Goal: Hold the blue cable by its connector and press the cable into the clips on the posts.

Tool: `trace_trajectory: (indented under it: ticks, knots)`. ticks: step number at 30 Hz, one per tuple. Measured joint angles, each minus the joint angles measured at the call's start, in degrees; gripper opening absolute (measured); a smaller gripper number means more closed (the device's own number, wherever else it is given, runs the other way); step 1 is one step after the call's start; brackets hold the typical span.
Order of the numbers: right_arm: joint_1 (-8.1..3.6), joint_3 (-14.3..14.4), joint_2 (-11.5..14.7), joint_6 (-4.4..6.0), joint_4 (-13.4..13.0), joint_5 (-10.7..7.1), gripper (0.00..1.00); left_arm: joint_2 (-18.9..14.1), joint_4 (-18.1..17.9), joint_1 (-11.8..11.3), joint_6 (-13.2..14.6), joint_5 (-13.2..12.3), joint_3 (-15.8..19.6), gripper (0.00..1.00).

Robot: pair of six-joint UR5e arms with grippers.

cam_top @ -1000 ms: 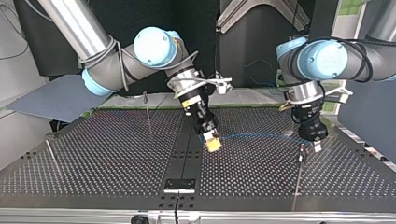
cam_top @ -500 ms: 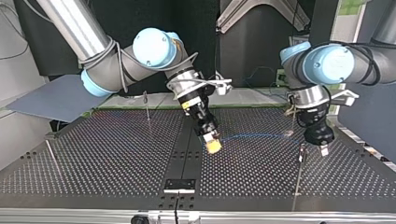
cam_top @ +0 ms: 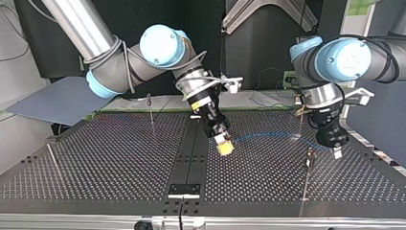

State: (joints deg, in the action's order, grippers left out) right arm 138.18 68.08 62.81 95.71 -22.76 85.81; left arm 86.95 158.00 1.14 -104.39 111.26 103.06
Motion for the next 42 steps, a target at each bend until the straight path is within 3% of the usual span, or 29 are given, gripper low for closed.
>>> trace_trajectory:
  ticks: [9, 16, 31, 42]
  knots:
    - [-0.69, 0.00, 0.01, 0.20, 0.22, 0.07, 0.00, 0.23, -0.21, -0.28, -0.10, -1.35, -0.05, 0.00]
    - [-1.42, 0.00, 0.01, 0.28, 0.24, 0.13, 0.00, 2.18, -0.58, -0.47, -0.11, -2.24, -0.06, 0.00]
    - [-2.88, -0.39, -0.01, 0.29, 0.20, 0.08, 0.00, 2.85, -1.88, -2.87, -1.95, -5.99, -2.17, 0.00]
    - [-4.53, -1.77, -0.81, 0.29, 0.13, -0.21, 0.00, 7.34, -2.09, -4.71, -3.75, -9.18, -5.45, 0.00]
